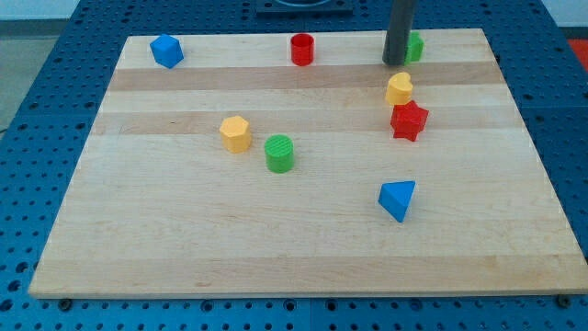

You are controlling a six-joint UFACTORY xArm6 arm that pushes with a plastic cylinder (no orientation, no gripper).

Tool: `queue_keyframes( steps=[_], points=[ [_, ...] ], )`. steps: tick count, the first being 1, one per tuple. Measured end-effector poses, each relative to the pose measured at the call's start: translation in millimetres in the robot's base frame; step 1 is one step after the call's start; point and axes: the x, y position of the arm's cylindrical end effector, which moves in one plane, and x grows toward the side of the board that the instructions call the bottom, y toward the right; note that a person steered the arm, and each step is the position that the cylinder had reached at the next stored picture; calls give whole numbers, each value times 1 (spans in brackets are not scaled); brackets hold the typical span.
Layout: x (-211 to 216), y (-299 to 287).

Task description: Slide the yellow heart towards center

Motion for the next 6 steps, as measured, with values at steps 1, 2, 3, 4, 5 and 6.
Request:
queue_keyframes(
  steps=[1, 2, 3, 4, 5, 6],
  points=[
    [0, 0],
    [6, 5],
    [25, 60],
    [50, 77],
    [52, 18],
    [98, -14]
  ],
)
